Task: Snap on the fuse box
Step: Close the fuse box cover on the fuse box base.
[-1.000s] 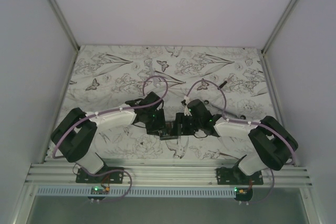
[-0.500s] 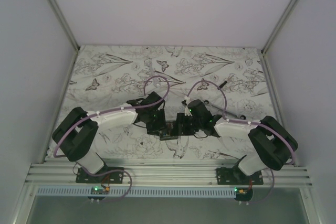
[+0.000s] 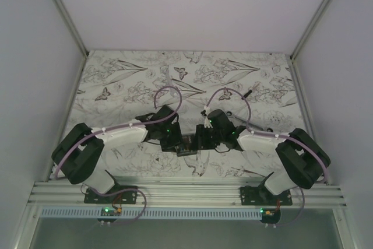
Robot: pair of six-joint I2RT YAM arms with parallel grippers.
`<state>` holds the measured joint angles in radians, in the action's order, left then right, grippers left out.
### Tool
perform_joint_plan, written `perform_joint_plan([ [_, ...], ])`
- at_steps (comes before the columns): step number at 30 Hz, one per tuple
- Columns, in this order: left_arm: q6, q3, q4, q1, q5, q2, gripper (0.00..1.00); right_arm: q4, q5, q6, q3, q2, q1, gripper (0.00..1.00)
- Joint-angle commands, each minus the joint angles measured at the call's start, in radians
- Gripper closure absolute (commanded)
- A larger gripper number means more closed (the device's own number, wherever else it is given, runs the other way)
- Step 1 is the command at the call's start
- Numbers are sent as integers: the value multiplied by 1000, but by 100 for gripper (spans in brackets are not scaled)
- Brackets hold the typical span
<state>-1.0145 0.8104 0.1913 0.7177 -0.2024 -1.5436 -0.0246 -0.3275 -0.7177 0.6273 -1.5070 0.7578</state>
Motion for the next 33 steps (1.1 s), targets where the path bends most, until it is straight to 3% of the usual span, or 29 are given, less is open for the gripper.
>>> perform_joint_plan([
  [1,11,-72,82,6,78,-7,48,65,92,68,18,3,18,58],
  [7,46,-46,92,-36,59,79,38,102,101,107,91,27,8,48],
  [14,101,-1,98,-118,38,85,37,84,71,147,124,41,-58,45],
  [24,141,101,98,-143,-6,-28,48,20,-34,162,193,-101,-84,48],
  [33,137,77,78,-140,-41,-109,60,-11,-73,166,167,-188,-84,56],
])
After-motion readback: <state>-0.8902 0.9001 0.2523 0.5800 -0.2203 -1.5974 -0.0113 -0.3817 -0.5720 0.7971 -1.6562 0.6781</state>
